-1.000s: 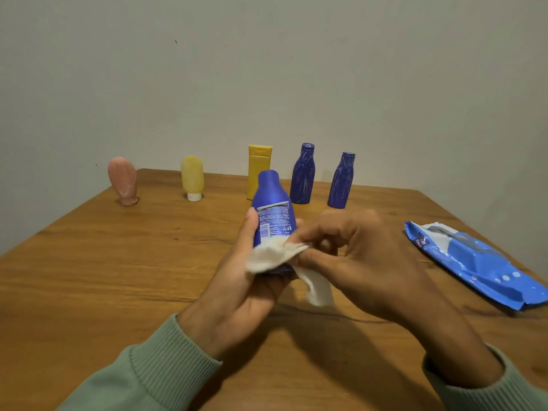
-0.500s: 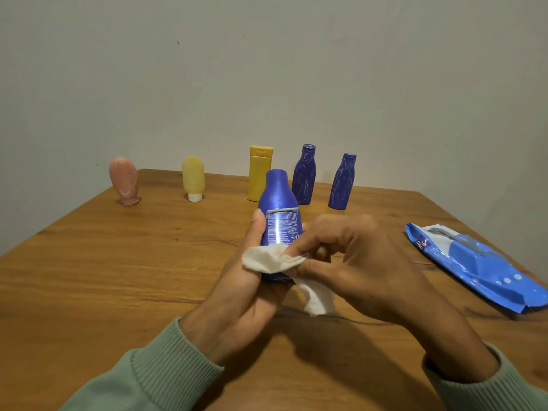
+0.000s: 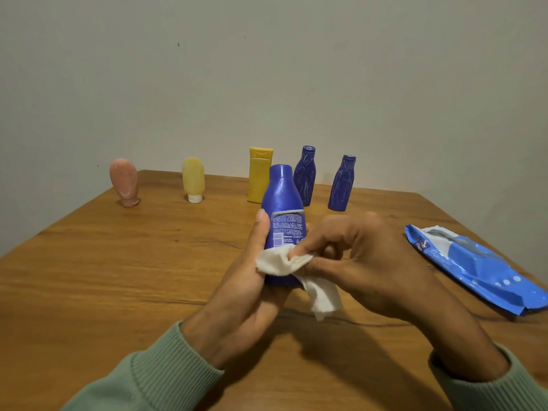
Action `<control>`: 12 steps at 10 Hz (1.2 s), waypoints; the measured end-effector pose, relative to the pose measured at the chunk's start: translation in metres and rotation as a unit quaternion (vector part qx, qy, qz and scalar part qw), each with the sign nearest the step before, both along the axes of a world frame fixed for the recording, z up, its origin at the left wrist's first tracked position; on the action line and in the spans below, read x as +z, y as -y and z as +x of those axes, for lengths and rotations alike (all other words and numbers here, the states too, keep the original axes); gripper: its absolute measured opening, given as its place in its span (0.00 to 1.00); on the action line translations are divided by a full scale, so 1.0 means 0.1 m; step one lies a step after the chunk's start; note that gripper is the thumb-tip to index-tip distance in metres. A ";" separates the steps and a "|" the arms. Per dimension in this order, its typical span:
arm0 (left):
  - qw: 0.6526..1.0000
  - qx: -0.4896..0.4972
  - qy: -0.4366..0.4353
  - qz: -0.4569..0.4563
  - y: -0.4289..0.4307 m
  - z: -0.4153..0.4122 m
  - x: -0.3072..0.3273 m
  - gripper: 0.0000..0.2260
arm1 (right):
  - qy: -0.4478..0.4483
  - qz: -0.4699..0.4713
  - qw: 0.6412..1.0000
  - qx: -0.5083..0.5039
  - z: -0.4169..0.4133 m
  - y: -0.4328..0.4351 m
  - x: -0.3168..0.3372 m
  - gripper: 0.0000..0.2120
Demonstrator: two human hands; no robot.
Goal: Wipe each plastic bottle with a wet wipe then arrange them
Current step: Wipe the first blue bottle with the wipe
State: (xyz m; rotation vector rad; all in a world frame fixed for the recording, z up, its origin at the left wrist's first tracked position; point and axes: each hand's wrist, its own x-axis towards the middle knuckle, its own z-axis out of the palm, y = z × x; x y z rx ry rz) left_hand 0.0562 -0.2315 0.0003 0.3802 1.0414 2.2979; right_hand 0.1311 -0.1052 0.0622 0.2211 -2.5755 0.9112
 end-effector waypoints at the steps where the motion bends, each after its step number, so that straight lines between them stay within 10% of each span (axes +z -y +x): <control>1: 1.000 -0.005 0.017 -0.006 0.01 0.00 0.04 0.20 | -0.044 -0.049 0.997 -0.029 -0.04 -0.06 -0.04 0.06; 4: 0.999 -0.030 0.035 0.005 -0.02 0.06 0.12 0.21 | -0.046 -0.208 0.976 -0.051 -0.06 -0.08 -0.06 0.05; 7: 0.991 -0.012 0.111 0.075 -0.02 -0.07 0.08 0.26 | 0.010 -0.129 0.992 -0.006 -0.03 0.01 -0.08 0.05; 12: 0.997 -0.071 -0.019 -0.037 0.01 0.06 0.09 0.23 | -0.132 -0.186 0.970 -0.088 -0.10 -0.08 -0.10 0.07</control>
